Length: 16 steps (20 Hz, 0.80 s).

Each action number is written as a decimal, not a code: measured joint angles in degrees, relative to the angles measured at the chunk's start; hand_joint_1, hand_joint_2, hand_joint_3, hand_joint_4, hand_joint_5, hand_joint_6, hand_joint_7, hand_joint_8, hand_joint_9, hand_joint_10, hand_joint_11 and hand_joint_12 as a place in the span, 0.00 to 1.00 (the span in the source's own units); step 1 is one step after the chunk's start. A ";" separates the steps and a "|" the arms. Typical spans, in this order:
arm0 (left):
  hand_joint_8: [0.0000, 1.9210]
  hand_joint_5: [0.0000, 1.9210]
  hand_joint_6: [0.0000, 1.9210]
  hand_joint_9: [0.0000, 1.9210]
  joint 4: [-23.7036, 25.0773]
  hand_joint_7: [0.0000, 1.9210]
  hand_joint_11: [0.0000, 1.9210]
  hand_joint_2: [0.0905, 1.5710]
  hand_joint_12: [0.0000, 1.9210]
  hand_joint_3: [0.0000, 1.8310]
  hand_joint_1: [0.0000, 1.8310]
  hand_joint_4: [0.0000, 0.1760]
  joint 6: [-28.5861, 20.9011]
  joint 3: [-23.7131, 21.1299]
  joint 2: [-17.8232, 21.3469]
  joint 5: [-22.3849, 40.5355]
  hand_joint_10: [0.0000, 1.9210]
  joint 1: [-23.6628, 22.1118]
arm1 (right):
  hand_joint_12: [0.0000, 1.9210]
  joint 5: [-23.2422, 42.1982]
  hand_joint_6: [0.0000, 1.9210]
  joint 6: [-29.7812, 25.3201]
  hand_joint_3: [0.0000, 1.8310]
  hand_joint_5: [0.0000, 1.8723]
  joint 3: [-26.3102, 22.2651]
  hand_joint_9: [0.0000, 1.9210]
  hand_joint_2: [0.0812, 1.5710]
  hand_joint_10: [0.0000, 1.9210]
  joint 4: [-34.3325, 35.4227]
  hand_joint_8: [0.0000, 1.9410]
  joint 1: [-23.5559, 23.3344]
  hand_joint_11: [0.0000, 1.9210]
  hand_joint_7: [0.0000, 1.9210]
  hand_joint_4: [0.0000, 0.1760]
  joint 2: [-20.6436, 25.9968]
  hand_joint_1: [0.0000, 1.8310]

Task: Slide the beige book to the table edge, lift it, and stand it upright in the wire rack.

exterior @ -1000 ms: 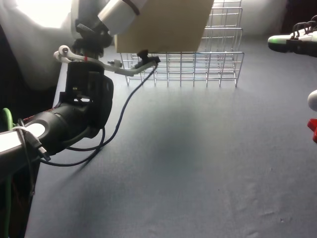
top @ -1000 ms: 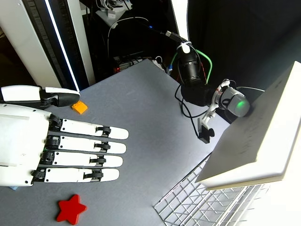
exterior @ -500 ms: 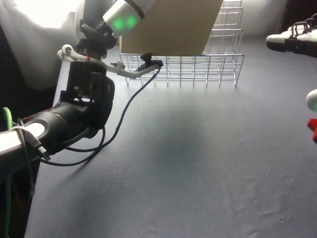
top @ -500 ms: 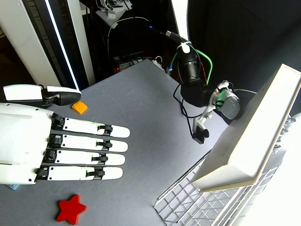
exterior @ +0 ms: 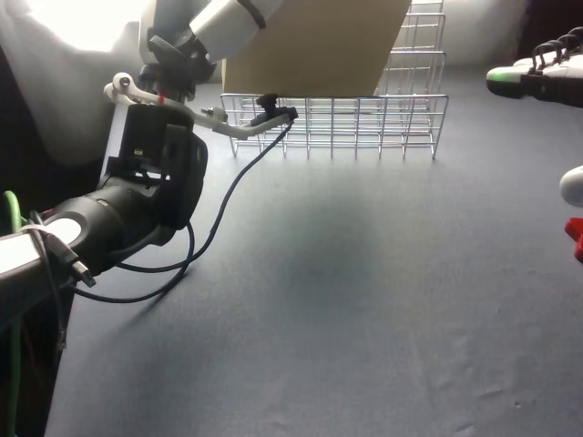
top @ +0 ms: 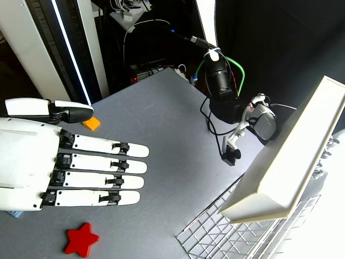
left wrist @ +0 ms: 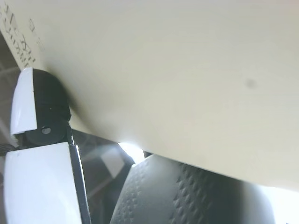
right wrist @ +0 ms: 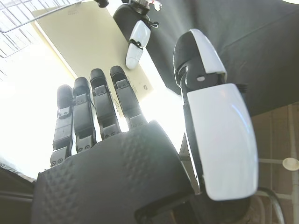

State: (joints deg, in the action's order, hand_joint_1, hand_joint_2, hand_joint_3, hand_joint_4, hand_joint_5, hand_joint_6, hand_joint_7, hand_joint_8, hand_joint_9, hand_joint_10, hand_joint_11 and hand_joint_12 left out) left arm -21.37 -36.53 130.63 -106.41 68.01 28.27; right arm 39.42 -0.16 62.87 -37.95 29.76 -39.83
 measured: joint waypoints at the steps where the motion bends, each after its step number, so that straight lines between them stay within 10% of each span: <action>1: 0.71 0.45 0.49 0.46 -0.11 0.48 0.34 0.73 0.82 0.00 0.68 0.00 0.02 0.09 -0.15 -0.35 0.70 -0.24 | 0.16 -0.02 0.00 0.00 0.00 0.06 0.00 0.07 0.73 0.00 -0.02 0.00 0.00 0.00 0.07 0.00 0.00 0.07; 16: 0.73 0.44 0.50 0.44 0.28 0.47 0.32 0.74 0.86 0.00 0.68 0.00 -0.20 0.28 -1.62 -1.53 0.73 -1.53 | 0.11 -0.04 0.00 0.24 0.00 0.05 0.00 0.04 0.72 0.00 0.02 0.00 -0.37 0.00 0.06 0.00 -0.42 0.07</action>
State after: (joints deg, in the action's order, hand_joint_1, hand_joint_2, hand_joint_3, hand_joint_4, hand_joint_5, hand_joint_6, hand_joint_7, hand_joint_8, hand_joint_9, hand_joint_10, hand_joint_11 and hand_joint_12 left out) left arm -21.08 -36.73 130.91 -108.03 66.48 26.74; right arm 39.38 0.08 62.87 -37.93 29.39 -40.25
